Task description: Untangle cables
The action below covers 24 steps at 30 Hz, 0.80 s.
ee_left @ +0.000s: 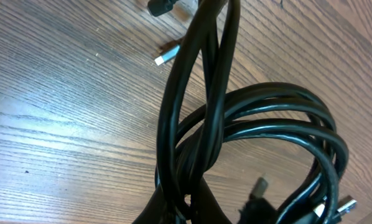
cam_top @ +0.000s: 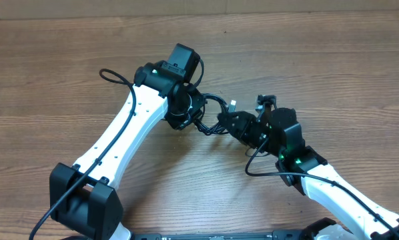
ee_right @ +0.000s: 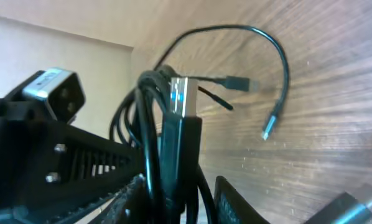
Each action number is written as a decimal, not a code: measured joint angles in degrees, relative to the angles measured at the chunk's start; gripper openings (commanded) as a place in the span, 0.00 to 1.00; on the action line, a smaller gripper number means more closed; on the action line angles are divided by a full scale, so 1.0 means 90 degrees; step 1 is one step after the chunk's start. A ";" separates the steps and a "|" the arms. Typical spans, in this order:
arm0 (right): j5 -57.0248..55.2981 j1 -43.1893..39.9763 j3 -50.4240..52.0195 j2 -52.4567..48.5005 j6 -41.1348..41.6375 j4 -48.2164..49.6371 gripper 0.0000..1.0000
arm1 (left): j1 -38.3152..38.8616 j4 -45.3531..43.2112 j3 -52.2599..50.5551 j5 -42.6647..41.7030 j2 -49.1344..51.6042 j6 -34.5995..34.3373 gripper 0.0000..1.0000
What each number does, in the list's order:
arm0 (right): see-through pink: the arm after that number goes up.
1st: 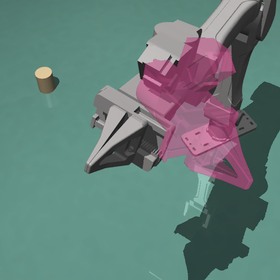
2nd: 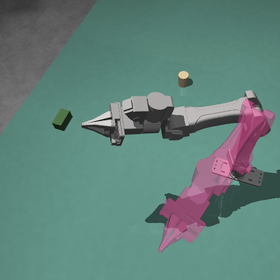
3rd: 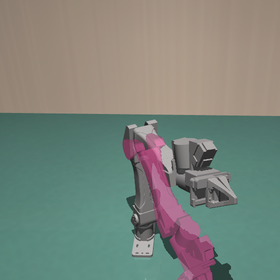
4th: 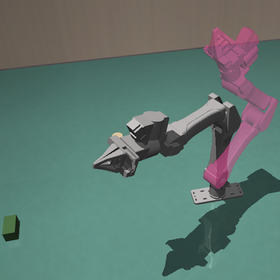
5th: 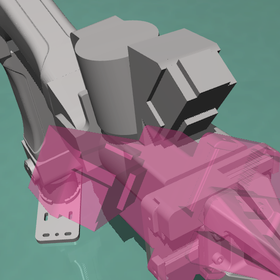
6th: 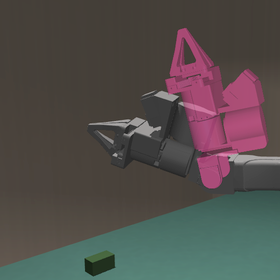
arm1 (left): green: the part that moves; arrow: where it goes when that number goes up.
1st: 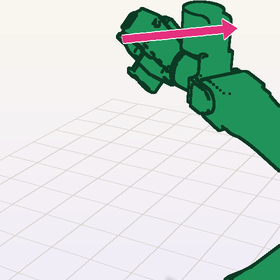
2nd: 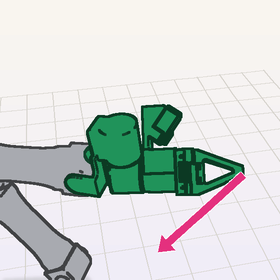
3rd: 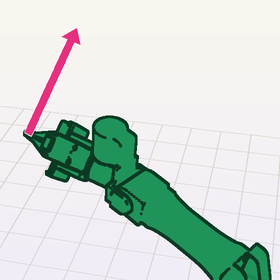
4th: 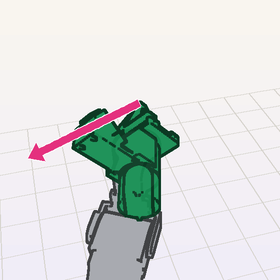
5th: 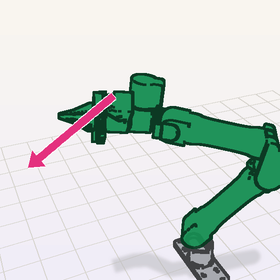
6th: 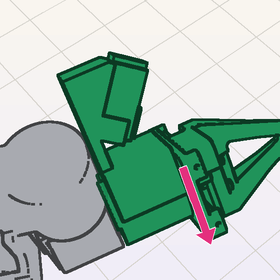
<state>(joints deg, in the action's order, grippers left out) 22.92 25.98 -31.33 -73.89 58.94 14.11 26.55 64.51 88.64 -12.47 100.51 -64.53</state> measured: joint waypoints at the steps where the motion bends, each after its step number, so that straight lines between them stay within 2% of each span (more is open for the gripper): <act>1: -0.0019 -0.0002 0.0000 0.0000 0.0012 0.0083 0.13 | 0.0000 -0.0002 0.0000 0.0002 0.0000 0.0019 0.04; 5: 0.0007 -0.0002 0.0000 -0.0002 -0.0012 0.0425 0.04 | 0.0000 -0.0024 0.0000 0.0046 0.0000 0.0172 0.04; 11: 0.0546 -0.0010 0.0000 -0.0002 -0.0029 0.0559 0.04 | 0.0000 -0.0027 0.0000 0.0238 0.0000 0.0240 0.04; 20: 0.1819 -0.0097 0.0000 -0.0104 -0.0687 0.1569 0.04 | 0.0051 -0.0488 0.0000 0.0437 -0.0083 0.0389 0.04; 24: 0.2149 -0.0109 0.0000 -0.0109 -0.0748 0.1603 0.04 | 0.0056 -0.0639 0.0000 0.0432 -0.0117 0.0406 0.04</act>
<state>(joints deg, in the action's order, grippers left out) 42.26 24.99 -31.33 -74.87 52.21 28.53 27.05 58.76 88.64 -8.58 99.46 -60.88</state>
